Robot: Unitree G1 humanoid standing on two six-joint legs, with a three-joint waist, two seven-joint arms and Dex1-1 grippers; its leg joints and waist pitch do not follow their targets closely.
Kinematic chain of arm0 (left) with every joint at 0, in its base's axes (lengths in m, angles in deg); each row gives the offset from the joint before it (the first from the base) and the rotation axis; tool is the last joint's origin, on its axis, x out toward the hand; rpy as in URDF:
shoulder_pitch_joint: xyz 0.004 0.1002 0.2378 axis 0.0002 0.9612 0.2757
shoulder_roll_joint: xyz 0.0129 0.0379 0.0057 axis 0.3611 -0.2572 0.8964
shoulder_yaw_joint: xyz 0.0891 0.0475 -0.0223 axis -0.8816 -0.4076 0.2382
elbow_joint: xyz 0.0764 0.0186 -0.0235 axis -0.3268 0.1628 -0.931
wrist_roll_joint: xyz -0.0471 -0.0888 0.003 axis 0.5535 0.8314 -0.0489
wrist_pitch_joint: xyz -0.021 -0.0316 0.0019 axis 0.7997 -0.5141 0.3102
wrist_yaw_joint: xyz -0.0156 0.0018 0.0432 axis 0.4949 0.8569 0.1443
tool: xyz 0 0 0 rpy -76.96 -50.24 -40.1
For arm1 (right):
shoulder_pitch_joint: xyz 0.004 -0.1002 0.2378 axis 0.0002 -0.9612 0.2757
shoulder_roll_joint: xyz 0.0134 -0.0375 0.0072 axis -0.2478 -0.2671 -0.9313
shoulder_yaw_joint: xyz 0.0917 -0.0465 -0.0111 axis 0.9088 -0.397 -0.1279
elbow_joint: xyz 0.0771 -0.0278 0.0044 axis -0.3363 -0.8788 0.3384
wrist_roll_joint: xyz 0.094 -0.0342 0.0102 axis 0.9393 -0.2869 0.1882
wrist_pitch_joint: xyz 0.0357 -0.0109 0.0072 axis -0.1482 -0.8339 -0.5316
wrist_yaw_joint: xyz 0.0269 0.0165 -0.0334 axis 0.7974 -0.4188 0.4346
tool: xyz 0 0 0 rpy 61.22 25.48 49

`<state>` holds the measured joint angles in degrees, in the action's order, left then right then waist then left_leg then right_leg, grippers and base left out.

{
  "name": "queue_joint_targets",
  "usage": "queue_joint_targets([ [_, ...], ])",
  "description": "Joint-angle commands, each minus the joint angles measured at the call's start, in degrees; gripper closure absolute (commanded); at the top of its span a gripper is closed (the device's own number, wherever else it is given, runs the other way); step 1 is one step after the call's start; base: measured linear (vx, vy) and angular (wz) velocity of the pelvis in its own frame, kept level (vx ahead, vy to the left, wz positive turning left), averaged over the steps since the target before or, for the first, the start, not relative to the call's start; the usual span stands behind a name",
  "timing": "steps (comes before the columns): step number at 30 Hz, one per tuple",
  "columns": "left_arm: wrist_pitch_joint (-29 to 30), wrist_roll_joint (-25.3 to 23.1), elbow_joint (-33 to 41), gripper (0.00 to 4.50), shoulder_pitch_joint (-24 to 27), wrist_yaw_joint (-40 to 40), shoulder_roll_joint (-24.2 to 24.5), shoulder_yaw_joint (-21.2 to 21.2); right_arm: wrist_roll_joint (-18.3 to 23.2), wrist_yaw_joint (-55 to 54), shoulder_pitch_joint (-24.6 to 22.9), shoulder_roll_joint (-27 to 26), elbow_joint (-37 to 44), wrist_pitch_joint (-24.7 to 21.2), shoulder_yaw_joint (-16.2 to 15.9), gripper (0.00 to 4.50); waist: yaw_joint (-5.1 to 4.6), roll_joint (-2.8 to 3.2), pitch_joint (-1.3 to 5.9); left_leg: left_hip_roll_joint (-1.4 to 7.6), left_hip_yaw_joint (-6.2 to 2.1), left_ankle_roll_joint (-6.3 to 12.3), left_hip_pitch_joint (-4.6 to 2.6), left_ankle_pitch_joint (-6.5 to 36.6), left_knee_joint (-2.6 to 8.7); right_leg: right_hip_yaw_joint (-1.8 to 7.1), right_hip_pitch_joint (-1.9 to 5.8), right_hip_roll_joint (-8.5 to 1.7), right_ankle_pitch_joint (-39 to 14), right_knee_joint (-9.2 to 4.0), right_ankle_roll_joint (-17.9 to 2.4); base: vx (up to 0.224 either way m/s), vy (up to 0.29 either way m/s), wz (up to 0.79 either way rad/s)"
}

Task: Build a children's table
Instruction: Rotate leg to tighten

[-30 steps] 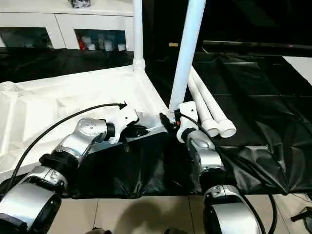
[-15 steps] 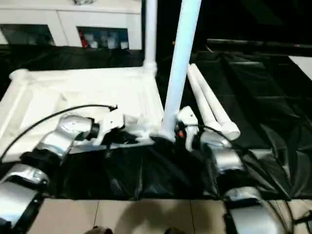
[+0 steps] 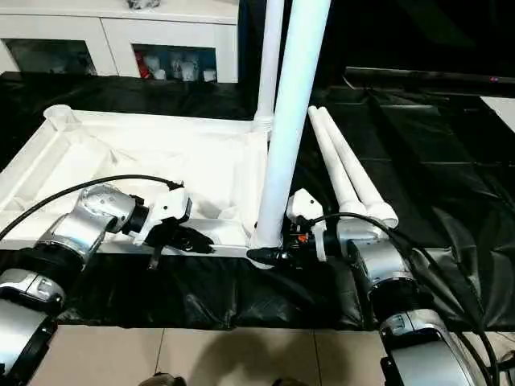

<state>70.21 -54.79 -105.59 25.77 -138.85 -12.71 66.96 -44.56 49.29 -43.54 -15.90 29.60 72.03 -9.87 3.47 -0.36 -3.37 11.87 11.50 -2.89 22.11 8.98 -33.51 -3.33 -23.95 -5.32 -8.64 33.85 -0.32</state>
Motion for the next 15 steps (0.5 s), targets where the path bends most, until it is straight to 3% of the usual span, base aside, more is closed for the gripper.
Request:
queue_joint_targets([
  [1,-0.36,-0.37,0.78,4.50,0.12,-0.74,0.10,-1.18,-0.45,0.81,-0.63,-0.48,0.96,-0.85,-1.33,1.58,0.16,-0.31,4.05,1.64,-0.50,1.38,-1.37,18.09,4.06,1.83,2.49,-2.62,-18.53,-3.83,-13.19,0.000,0.000,0.00],
  [4,0.45,-0.37,0.90,4.50,0.34,0.67,-0.42,-0.90,0.13,-0.84,-1.24,-1.35,1.16,-1.30,-0.59,1.70,0.15,-0.32,3.99,1.61,-0.52,1.26,-1.37,18.42,4.09,1.81,2.48,-2.61,-19.01,-3.87,-13.10,0.000,0.000,0.00],
  [5,2.63,-0.78,-0.03,4.50,-0.05,6.14,-2.38,0.12,0.10,-7.68,-1.55,-3.64,0.10,-0.66,1.46,1.72,0.09,-0.22,3.95,1.69,-0.52,1.02,-1.36,18.60,4.15,1.89,2.38,-2.70,-19.26,-3.85,-13.06,0.000,0.000,0.00],
  [6,2.63,-0.78,-0.03,4.50,-0.05,6.14,-2.38,0.12,0.10,-7.68,-1.55,-3.64,0.10,-0.66,1.46,1.74,-0.04,-0.30,3.77,1.56,-0.61,0.39,-1.48,19.73,4.15,1.85,2.21,-2.75,-21.27,-4.11,-12.67,0.000,0.000,0.00],
  [10,8.73,-1.75,-1.79,4.50,-1.78,19.77,-8.91,1.86,-3.56,-33.02,0.16,-9.99,-7.55,2.01,5.55,1.78,-1.21,-0.43,3.45,1.11,-1.14,-2.17,-2.04,23.71,4.09,1.59,1.44,-2.92,-30.91,-5.16,-9.63,0.000,0.000,0.00],
  [11,9.36,-1.96,-2.30,4.50,-2.20,22.66,-10.36,2.16,-3.73,-36.69,0.54,-11.28,-8.47,1.79,6.10,1.78,-1.64,-0.52,3.36,0.92,-1.33,-2.24,-2.11,25.05,4.10,1.29,1.37,-2.82,-34.00,-5.69,-8.05,0.000,0.000,0.00],
  [13,10.20,-2.13,-2.94,4.50,-2.73,26.01,-12.29,2.49,-3.97,-41.09,0.98,-13.04,-9.44,1.71,6.69,1.78,-1.95,-0.26,3.46,0.86,-1.49,-1.55,-2.10,25.62,4.01,1.18,1.41,-2.87,-35.22,-6.08,-7.03,0.000,0.000,0.00],
  [14,10.73,-2.18,-3.09,4.50,-2.92,27.62,-13.86,2.44,-3.91,-45.13,1.62,-14.92,-10.36,1.37,7.31,1.78,-1.98,0.08,3.55,0.90,-1.49,-1.29,-2.09,25.67,4.10,1.18,1.38,-2.79,-34.08,-6.20,-7.05,0.000,0.000,0.00],
  [15,10.94,-2.25,-3.10,4.50,-2.98,28.27,-14.66,2.31,-3.88,-46.93,1.95,-15.97,-10.78,1.31,7.52,1.78,-2.19,-0.02,3.59,0.91,-1.41,-1.22,-2.04,25.81,4.17,1.22,1.32,-2.69,-33.26,-6.22,-7.23,0.000,0.000,0.00],
])
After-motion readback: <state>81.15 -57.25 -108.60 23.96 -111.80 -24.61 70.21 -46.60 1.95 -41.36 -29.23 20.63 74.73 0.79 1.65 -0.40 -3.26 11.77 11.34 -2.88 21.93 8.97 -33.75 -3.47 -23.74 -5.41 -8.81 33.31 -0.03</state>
